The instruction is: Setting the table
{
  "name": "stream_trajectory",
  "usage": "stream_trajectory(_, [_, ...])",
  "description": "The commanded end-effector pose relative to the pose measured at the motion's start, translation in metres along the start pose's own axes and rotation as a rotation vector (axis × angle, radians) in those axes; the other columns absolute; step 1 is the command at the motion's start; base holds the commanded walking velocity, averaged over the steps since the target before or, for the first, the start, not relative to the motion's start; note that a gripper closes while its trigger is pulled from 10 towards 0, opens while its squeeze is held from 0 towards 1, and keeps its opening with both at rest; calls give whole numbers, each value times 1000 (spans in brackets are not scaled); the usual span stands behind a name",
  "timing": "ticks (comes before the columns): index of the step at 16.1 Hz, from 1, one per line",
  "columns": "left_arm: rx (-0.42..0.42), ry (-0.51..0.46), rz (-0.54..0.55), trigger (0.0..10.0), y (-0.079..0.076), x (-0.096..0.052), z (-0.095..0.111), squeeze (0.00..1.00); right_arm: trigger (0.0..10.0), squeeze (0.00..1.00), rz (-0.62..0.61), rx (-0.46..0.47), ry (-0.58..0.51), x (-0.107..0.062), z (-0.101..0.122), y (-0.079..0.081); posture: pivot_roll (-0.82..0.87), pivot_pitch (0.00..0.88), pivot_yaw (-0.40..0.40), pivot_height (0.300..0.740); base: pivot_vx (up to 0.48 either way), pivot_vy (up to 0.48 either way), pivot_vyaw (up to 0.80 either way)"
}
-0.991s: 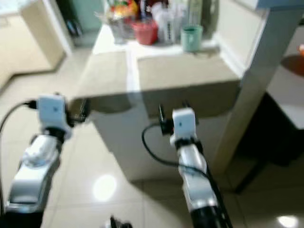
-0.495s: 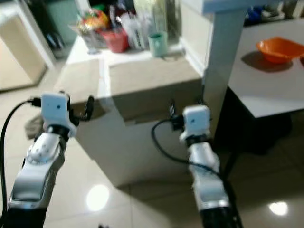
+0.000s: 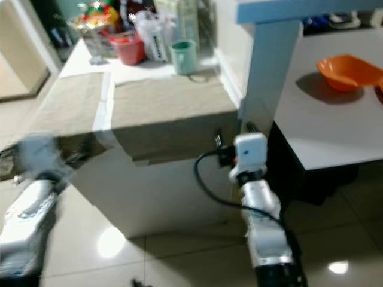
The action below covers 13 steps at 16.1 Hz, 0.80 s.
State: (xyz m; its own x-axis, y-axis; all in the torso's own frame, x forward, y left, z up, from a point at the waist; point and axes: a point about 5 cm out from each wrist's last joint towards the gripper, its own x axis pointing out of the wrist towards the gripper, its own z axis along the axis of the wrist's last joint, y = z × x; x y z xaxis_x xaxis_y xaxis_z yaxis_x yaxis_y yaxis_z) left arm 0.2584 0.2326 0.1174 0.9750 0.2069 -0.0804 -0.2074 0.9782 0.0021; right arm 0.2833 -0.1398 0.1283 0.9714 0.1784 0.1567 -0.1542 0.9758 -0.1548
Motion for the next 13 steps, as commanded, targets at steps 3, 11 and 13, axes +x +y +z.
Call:
stream_trajectory(3, [-39,12,-20,10000,-13,-10,-14,0,10000,0,39,-27,39,-4,-8,-8,-178,0,54,740,0,0,0])
stream_trajectory(11, [-93,-15,-145,10000,-44,-7,-18,0,10000,0,28,-13,45,-2,-9,-11,-198,0,47,740,0,0,0])
stream_trajectory(13, [-124,-16,-143,10000,-46,-9,-19,0,10000,0,21,1,57,0,-12,-11,-185,0,37,740,0,0,0])
